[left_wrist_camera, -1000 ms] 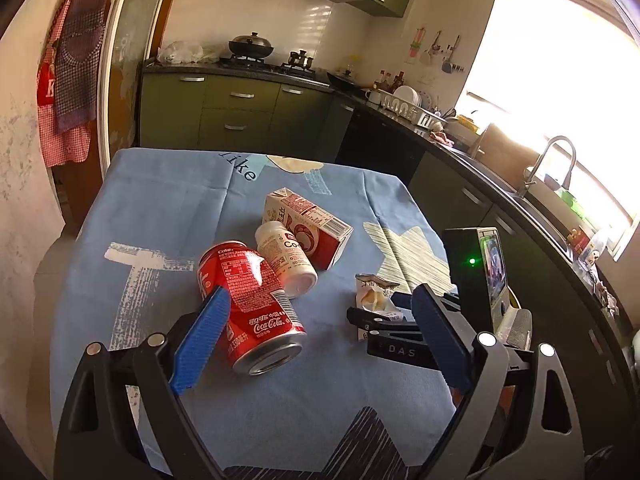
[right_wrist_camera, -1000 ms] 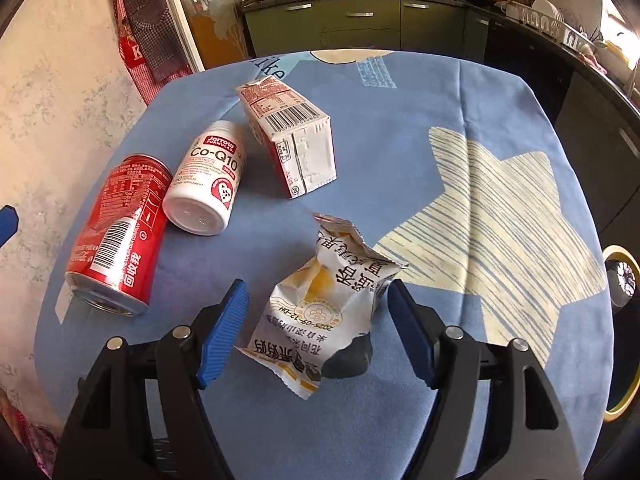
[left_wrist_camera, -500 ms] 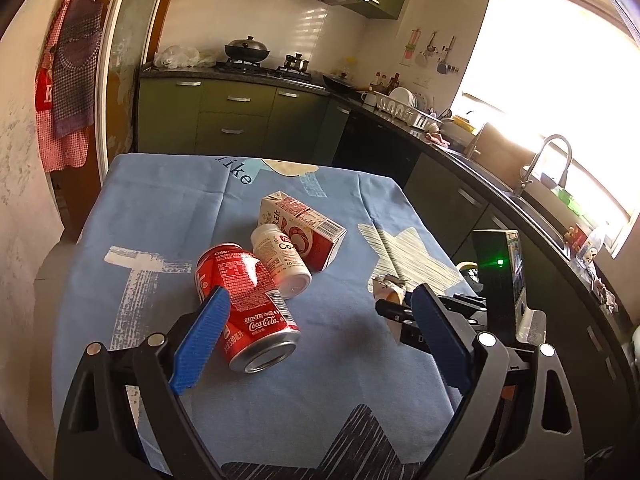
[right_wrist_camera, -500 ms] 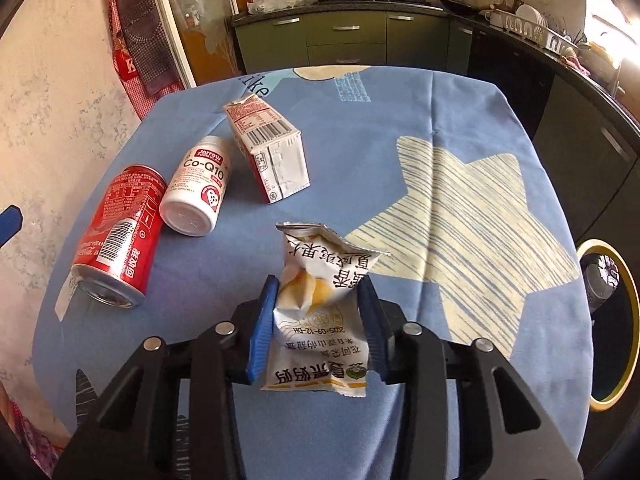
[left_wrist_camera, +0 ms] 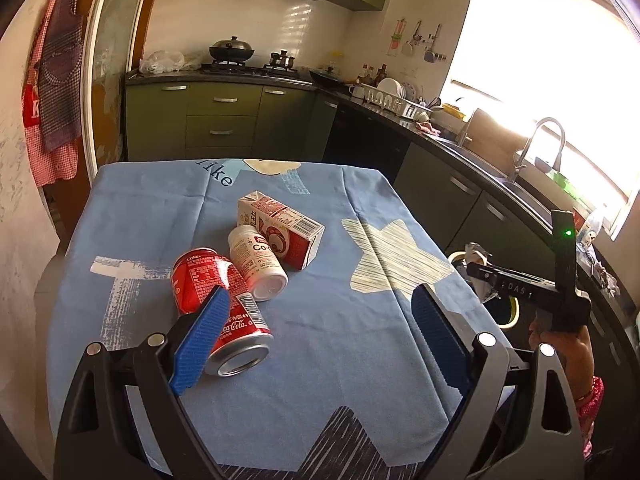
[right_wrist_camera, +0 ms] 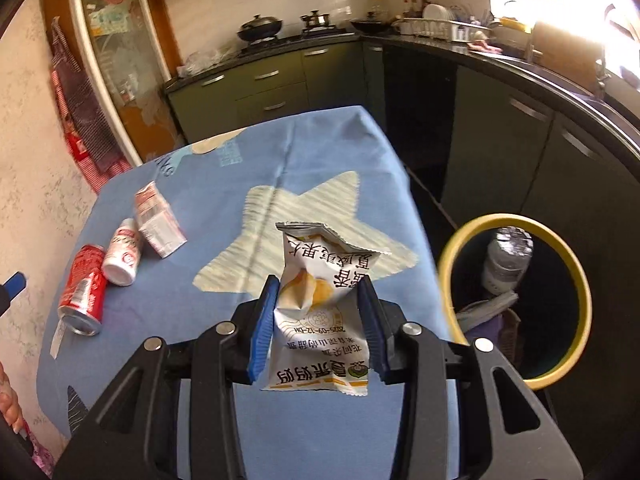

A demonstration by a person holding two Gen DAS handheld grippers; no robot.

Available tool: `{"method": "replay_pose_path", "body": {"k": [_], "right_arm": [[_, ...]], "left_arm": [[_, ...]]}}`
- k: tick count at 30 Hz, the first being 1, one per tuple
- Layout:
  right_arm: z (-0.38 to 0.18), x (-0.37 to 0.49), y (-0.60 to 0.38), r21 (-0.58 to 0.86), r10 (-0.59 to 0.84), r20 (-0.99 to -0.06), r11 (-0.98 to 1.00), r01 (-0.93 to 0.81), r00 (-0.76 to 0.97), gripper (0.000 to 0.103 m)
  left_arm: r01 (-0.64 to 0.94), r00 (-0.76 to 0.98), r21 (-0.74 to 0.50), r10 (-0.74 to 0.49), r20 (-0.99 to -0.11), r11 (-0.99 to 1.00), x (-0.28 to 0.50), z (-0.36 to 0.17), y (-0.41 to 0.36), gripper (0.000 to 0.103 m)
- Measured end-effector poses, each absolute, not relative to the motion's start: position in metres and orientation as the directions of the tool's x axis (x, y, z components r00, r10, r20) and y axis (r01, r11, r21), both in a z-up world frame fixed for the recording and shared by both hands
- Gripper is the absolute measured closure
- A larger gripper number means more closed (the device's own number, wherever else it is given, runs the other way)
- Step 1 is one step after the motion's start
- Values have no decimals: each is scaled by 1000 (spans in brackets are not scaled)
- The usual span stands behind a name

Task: Collect trash
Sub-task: 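Carry the snack wrapper with the right gripper into the bin and release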

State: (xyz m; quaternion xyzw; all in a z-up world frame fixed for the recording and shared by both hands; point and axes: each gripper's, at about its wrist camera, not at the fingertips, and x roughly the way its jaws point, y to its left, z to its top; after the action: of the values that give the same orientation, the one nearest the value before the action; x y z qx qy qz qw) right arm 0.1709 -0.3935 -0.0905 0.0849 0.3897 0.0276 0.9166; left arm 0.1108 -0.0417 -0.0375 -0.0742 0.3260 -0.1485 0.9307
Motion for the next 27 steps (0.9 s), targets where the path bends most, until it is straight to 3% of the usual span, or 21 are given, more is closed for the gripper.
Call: {"method": "replay_pose_path", "body": {"k": [9, 13, 15, 27], "right_arm": [[-127, 189, -510, 79, -128, -767, 954, 290, 629, 61], [-138, 197, -530, -6, -235, -768, 933, 360, 596, 48], [-138, 195, -534, -35, -278, -756, 921, 388, 592, 47], [-134, 168, -504, 65, -171, -732, 946, 318, 660, 43]], "left_arm": [[248, 721, -217, -330, -609, 944, 120, -40, -62, 12], [259, 711, -207, -331, -620, 944, 125, -42, -71, 12], [261, 708, -199, -328, -626, 945, 127, -43, -74, 12], [196, 727, -172, -260, -635, 966, 133, -43, -59, 12]]}}
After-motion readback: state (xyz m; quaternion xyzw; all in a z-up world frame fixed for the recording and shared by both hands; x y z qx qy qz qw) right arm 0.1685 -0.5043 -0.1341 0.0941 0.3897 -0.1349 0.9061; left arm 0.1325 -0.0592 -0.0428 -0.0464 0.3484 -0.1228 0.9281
